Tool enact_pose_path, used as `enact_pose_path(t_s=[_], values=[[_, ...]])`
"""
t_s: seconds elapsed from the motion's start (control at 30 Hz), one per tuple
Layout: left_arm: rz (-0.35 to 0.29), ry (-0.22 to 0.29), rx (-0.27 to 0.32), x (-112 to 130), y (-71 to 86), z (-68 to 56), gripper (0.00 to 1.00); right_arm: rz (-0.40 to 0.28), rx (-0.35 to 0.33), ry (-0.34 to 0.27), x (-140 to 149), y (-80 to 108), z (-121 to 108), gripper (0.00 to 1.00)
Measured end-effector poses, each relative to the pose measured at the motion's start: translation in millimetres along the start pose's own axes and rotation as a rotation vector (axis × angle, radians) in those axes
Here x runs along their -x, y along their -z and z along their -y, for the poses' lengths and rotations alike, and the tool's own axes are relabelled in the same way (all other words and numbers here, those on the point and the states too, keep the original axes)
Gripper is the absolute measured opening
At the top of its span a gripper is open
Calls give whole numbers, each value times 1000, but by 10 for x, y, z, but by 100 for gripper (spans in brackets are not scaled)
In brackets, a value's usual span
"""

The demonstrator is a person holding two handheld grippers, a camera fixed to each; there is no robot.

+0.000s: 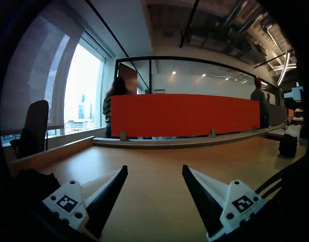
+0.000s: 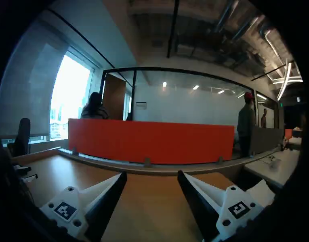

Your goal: Fold towel

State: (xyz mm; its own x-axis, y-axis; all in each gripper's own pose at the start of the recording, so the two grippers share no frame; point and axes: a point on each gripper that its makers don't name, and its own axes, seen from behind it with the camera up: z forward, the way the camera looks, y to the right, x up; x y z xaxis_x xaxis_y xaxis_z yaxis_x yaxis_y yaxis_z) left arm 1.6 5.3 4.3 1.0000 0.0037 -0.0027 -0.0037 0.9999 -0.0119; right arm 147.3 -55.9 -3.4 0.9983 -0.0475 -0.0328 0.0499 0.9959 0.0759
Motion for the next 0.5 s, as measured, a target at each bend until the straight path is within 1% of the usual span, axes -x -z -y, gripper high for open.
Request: enact_pose_path(t_s=[0.17,0.27,0.5], values=[[0,0,0,1,1,0,100,-2,-1,-2,80,24,13,97],[0,0,0,1,3,-3,100,-2,5,-6,178,31,-2,98],[0,0,0,-1,3,-4,100,5,27,-18,425,10,-103,98]])
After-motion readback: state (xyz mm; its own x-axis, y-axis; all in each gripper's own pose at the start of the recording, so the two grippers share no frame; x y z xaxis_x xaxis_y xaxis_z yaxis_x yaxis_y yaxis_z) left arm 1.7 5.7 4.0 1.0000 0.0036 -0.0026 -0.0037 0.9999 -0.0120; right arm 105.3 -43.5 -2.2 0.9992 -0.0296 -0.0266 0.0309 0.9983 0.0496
